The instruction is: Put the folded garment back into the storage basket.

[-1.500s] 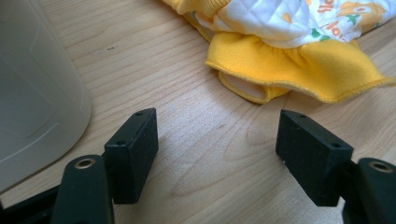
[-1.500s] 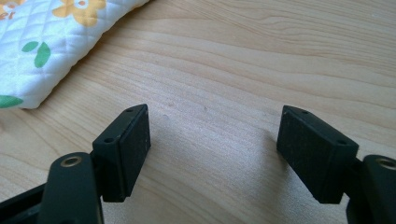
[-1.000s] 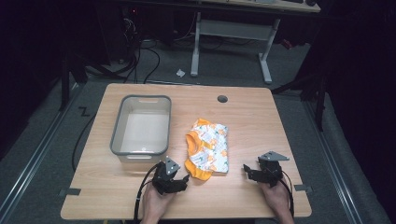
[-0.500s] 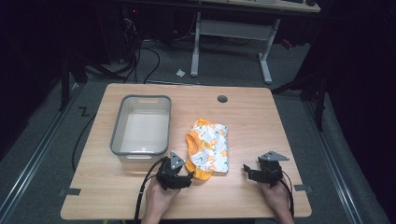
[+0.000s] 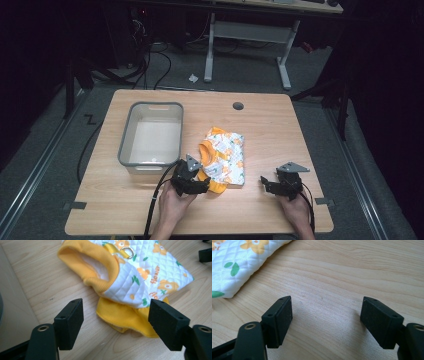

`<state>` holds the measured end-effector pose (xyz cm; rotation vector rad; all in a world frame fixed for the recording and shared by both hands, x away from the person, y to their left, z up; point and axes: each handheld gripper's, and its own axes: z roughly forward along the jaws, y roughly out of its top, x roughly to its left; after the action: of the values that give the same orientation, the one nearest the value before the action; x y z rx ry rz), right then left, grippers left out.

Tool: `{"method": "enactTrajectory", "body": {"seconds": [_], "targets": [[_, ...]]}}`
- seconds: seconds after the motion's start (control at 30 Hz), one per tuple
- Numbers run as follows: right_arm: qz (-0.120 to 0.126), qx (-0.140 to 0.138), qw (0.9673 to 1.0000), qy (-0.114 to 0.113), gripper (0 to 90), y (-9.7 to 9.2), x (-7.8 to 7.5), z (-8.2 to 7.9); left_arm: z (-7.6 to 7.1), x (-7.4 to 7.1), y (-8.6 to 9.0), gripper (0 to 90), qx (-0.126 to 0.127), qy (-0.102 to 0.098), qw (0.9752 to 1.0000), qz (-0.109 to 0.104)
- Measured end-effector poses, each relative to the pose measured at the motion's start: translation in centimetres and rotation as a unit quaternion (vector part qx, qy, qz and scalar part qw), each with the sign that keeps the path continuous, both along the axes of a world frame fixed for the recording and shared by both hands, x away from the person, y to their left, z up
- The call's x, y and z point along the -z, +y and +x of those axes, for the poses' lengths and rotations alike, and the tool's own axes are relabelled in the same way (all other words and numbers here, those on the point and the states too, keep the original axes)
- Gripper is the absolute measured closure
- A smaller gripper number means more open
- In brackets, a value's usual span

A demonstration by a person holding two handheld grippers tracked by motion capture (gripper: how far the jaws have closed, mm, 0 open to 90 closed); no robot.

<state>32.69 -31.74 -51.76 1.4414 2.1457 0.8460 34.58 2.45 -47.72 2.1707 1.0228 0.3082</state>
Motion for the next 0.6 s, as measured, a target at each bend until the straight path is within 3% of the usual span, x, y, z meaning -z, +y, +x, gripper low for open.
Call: {"method": "enactTrajectory", "body": {"seconds": [0.33,0.37,0.6], "targets": [[0.0,0.0,1.0,0.0,25.9,0.0,0.0,0.0,1.0,-0.7,-0.5,27.4,-0.002,0.003,1.0,0.006],[0.0,0.0,1.0,0.0,25.9,0.0,0.0,0.0,1.2,-0.9,-0.5,27.3,-0.002,0.003,0.9999,0.015],[0.0,0.0,1.0,-0.001,25.9,0.0,0.0,0.0,2.0,-1.4,-0.8,27.4,-0.004,0.003,1.0,0.008]]}}
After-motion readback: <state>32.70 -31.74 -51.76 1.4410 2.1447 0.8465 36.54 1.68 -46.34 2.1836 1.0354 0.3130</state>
